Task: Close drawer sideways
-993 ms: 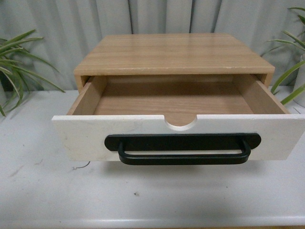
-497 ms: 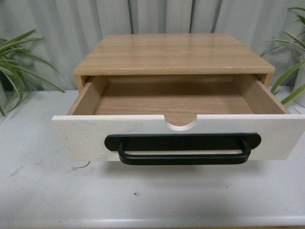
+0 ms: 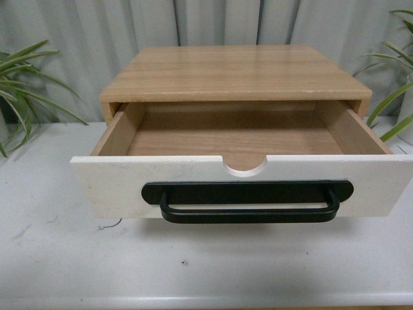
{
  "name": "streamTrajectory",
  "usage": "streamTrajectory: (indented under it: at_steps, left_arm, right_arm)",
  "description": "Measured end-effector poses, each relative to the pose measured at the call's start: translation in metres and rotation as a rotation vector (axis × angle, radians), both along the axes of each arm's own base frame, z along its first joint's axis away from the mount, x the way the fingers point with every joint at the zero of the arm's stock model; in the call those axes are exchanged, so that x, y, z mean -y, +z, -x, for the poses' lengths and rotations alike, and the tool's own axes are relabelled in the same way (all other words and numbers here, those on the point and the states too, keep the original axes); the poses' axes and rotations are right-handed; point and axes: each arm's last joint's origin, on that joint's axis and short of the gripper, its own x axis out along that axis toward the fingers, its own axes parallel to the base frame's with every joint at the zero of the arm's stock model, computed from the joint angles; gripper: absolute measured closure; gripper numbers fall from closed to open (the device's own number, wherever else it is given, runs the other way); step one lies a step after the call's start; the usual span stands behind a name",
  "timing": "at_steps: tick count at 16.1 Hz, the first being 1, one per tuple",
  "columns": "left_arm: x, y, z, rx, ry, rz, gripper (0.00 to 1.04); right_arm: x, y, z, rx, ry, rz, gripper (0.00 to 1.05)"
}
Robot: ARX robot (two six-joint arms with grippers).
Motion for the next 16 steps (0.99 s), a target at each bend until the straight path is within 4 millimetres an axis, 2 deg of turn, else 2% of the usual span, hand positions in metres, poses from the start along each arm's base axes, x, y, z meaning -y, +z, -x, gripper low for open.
streamTrajectory:
  at_steps: [7, 8, 9, 11, 13, 16]
  left_arm:
    - [0.000, 0.000, 0.000, -0.006, 0.005, 0.001, 0.07]
    - [0.005, -0.001, -0.001, -0.261, 0.180, 0.083, 0.07]
    - [0.009, 0.004, -0.004, -0.345, 0.311, 0.142, 0.07]
    - [0.003, 0.019, -0.007, -0.166, 0.540, 0.304, 0.07]
    - [-0.002, 0.039, -0.024, -0.069, 0.503, 0.367, 0.07]
    - [-0.007, 0.061, -0.071, -0.046, 0.353, 0.294, 0.07]
  right_arm:
    - [0.000, 0.000, 0.000, 0.000, 0.000, 0.000, 0.06]
    - [0.000, -0.001, 0.000, -0.006, -0.001, -0.001, 0.06]
    - [0.000, -0.003, -0.001, -0.109, 0.009, -0.074, 0.06]
    - [0.004, 0.006, -0.018, -0.144, -0.026, -0.245, 0.06]
    - [0.004, 0.032, -0.042, -0.064, -0.007, -0.277, 0.06]
    - [-0.004, 0.076, -0.094, 0.037, 0.034, -0.223, 0.06]
